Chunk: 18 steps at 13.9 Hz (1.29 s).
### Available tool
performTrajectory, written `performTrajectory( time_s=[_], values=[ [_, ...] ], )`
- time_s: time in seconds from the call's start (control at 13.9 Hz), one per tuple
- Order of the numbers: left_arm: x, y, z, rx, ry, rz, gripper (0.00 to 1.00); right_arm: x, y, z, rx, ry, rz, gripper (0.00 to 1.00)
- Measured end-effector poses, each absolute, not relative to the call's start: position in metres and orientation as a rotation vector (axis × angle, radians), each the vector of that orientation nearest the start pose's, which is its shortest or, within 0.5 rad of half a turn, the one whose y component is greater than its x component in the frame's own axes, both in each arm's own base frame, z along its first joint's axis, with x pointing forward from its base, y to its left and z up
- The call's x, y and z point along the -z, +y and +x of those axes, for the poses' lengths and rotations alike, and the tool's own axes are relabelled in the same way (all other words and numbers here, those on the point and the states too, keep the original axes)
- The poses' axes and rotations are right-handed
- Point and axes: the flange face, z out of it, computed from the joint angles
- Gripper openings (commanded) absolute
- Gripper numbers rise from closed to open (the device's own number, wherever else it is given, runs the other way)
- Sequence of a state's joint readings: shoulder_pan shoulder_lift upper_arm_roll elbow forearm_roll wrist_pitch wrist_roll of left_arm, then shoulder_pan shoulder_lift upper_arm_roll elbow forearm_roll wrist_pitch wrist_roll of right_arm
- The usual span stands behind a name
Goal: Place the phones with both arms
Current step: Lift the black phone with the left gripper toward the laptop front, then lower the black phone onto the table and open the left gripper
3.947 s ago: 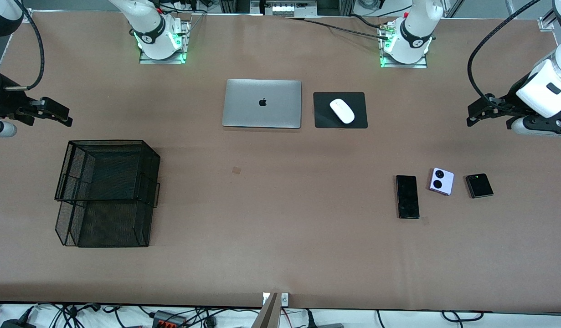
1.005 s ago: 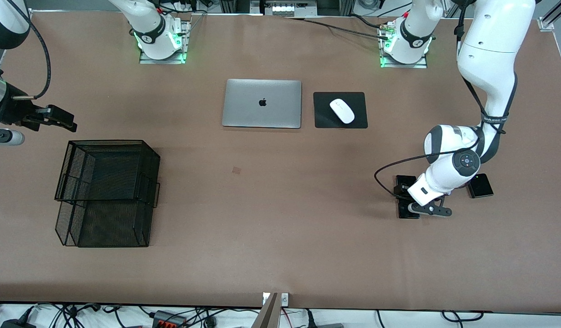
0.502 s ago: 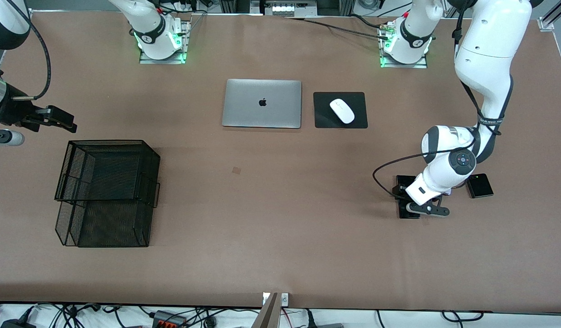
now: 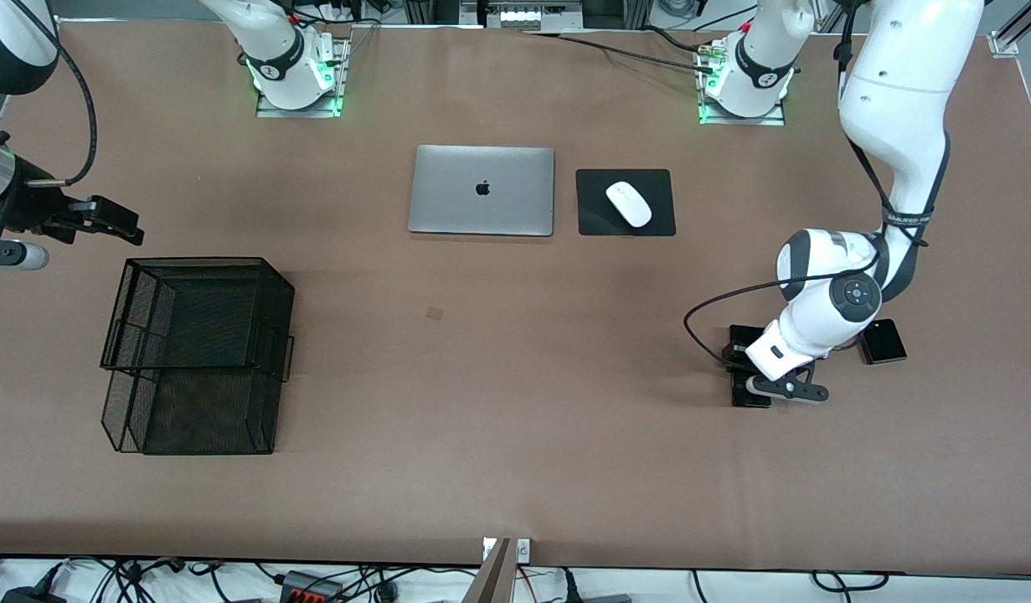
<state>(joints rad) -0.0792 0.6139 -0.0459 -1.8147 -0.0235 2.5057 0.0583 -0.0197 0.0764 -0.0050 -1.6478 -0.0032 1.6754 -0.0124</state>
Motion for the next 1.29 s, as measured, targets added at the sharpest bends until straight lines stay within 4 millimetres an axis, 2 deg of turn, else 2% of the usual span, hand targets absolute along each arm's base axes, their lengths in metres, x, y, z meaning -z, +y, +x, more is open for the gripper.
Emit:
performTrajectory(
  time_s=[0.14,0.22,0.36,0.43,0.57,0.79,0.93,1.15,1.22,1.29],
  values=[
    [-0.249,-0.122,0.664,0.091,0.223,-3.216,0.33,-0.554,-0.015,0.581,-0.074,0.02,-3.143,1.0],
    [-0.265,-0.154,0.664,0.096,0.187,-3.245,0.33,-0.556,-0.015,0.58,-0.07,0.021,-3.143,1.0],
    [-0.278,-0.231,0.652,0.1,0.165,-3.28,0.33,-0.56,-0.016,0.579,-0.059,0.022,-3.144,1.0],
    [-0.275,-0.27,0.643,0.091,0.187,-3.288,0.34,-0.562,-0.016,0.578,-0.052,0.024,-3.144,1.0],
    [-0.253,-0.339,0.623,0.053,0.21,-3.3,0.34,-0.569,-0.017,0.578,-0.032,0.024,-3.145,1.0],
    [-0.215,-0.423,0.602,0.068,0.166,-3.34,0.34,-0.573,-0.016,0.578,-0.021,0.022,-3.145,1.0],
    [-0.193,-0.463,0.589,0.087,0.1,-3.369,0.34,-0.571,-0.015,0.578,-0.028,0.02,-3.145,1.0],
    [-0.171,-0.489,0.575,0.118,0.05,-3.394,0.37,-0.563,-0.014,0.58,-0.054,0.015,-3.144,1.0],
    [-0.173,-0.492,0.575,0.123,0.038,-3.397,0.53,-0.56,-0.013,0.581,-0.063,0.014,-3.144,1.0],
    [-0.173,-0.494,0.574,0.124,0.037,-3.398,1.0,-0.557,-0.013,0.581,-0.07,0.012,-3.143,1.0]
  ],
)
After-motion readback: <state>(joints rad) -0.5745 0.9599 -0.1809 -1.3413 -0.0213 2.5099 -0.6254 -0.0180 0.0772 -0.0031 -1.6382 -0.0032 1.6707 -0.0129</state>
